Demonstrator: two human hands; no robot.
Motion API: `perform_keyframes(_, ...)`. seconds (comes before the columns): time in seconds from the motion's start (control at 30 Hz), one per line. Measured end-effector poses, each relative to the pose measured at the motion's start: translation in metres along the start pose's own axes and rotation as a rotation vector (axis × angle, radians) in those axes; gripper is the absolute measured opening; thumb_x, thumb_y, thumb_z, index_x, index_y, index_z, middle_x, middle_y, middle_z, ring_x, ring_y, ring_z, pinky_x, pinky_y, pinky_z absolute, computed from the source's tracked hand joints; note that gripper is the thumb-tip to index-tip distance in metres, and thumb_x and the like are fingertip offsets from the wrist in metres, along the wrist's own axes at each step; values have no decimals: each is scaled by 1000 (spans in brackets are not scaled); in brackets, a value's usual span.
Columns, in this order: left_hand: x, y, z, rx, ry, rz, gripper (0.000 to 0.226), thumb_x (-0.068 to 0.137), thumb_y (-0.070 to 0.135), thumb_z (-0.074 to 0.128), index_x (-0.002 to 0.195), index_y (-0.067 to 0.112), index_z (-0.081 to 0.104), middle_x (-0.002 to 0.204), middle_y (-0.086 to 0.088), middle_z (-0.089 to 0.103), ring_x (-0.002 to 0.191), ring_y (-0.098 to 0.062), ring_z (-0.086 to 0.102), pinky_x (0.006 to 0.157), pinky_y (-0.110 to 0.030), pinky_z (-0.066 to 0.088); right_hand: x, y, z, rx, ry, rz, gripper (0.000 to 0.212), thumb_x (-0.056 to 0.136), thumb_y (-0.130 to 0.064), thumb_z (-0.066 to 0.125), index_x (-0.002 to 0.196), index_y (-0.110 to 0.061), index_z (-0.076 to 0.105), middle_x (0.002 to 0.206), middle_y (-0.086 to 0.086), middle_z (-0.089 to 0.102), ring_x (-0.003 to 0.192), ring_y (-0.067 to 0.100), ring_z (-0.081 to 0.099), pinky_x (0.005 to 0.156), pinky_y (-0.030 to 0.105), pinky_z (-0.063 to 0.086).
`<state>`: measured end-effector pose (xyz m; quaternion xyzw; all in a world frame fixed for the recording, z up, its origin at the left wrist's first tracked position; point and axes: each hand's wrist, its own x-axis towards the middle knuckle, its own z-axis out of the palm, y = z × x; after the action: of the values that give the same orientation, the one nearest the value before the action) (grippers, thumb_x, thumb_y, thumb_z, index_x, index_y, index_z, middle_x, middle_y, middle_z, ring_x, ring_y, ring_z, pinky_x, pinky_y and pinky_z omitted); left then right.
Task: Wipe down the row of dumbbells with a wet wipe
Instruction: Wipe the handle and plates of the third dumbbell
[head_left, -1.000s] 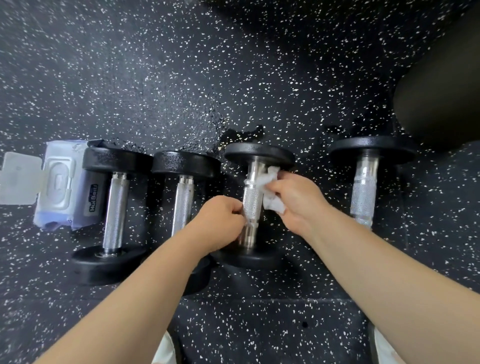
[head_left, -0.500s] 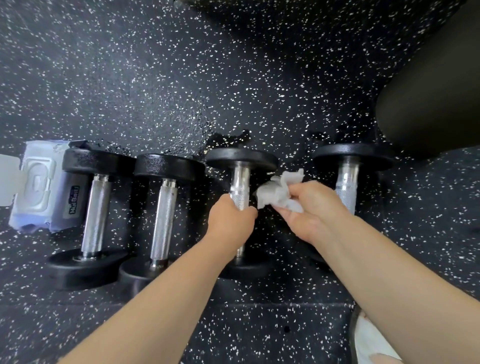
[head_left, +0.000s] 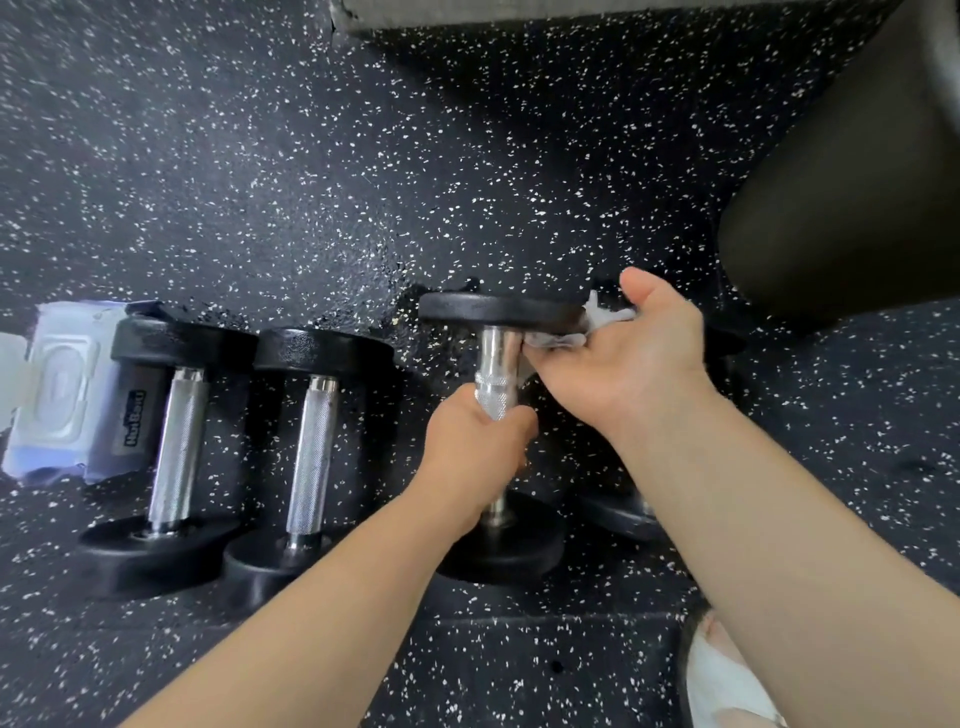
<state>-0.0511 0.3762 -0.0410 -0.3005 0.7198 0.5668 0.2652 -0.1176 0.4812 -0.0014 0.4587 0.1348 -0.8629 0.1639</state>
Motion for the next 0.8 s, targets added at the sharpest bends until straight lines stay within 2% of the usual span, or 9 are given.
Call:
perform_keyframes(0.1,7,0,-7,-2,48,3,12,74,5,60,72,13,51,57,-4,53,53,-21,49,55,-31,44,-15,-7,2,-2,-73,48,51,91,-33,46,127,2,43,102,31,64,108,42,56,101,56,40)
perform_keyframes(0.17,7,0,-11,-35,48,-21,13,74,2,59,72,12,51,52,-4,52,47,-18,47,50,-28,42,-13,-4,6,4,-78,81,57,89,-36,49,133,0,39,122,31,53,116,47,51,101,59,39)
perform_keyframes(0.27,2,0,-14,-102,-1,-46,14,74,-4,56,71,8,48,48,-5,48,41,-18,43,43,-24,38,3,10,8,10,-21,65,51,89,-39,48,126,-4,48,118,14,60,109,30,59,107,39,35)
perform_keyframes(0.37,-2,-5,-8,-67,-18,-48,10,74,1,56,71,7,48,51,-8,48,43,-19,43,45,-26,39,10,17,6,-16,47,4,35,92,-40,47,108,-11,56,99,8,65,86,24,63,84,28,52)
perform_keyframes(0.53,6,-2,-2,397,157,81,16,84,15,57,94,10,45,82,-5,54,75,-25,52,63,-30,39,-1,3,9,-38,35,-43,67,90,-42,48,141,-2,36,150,11,38,131,35,45,105,51,36)
perform_keyframes(0.57,6,-2,-2,449,204,115,16,88,12,53,98,9,41,85,-5,53,77,-25,50,65,-29,38,-6,1,11,-33,21,-35,66,91,-43,48,138,2,37,144,15,46,128,36,47,107,54,34)
perform_keyframes(0.63,6,-3,-6,485,262,165,14,90,10,50,100,9,40,85,-5,52,78,-25,49,65,-30,37,-11,1,13,7,6,-6,56,92,-45,49,123,2,45,81,14,71,104,25,55,108,51,33)
perform_keyframes(0.67,7,-3,-9,498,266,170,14,90,10,50,99,8,40,82,-3,52,75,-23,49,62,-29,36,-12,2,13,15,20,-2,52,90,-47,50,116,-2,46,61,8,63,97,22,52,107,48,36)
perform_keyframes(0.8,9,-3,-20,350,146,61,13,79,14,60,88,9,52,72,-5,58,63,-19,54,52,-28,42,-5,10,12,-34,48,32,61,89,-48,50,132,-7,41,108,20,64,106,39,56,89,49,46)
